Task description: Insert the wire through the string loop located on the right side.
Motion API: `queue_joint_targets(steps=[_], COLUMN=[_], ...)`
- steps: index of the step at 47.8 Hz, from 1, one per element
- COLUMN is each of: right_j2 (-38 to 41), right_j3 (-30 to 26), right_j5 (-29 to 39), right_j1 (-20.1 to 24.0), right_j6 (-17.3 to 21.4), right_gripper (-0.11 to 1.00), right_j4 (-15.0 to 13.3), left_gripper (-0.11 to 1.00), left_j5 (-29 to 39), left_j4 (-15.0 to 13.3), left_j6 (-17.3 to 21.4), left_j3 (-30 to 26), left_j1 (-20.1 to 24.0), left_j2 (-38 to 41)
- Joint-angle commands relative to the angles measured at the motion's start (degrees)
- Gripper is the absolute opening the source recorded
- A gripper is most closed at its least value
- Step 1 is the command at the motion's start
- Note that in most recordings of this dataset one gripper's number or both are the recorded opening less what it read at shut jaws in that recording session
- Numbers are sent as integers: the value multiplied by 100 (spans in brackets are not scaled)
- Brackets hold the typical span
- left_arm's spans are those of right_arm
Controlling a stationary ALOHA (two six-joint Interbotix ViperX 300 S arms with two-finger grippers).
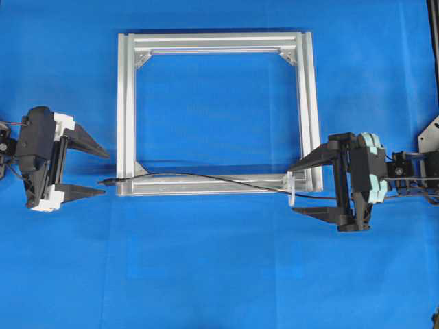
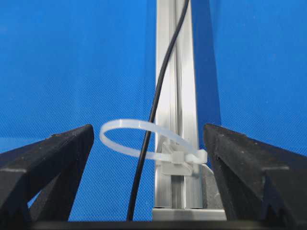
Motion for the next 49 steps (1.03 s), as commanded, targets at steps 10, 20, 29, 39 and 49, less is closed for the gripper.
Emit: queue_joint_targets(steps=[10,20,29,39,49], right_j2=[-870,-1441,-1705,-1696,-1687], right_j3=[-79,-97,-114,-123,-123], right_j5=[369,791,1072,1099,1099], right_j1=[-88,-246,-299,-325,-325], right_j6=[-193,-334,-413,-413,-413], right_gripper=[89,89,89,89,89], right_j4=[0,9,0,0,9], left_gripper=[89,89,89,89,89], left_j5=[615,1248,1345,1354,1354], left_j4=[9,9,9,9,9], left_j6=[97,97,97,88,88], left_j3=[-510,-791,-861,-861,-853], left_j1=[35,141,141,149,141], left_j2=[-721,-1143,-1266,-1266,-1266])
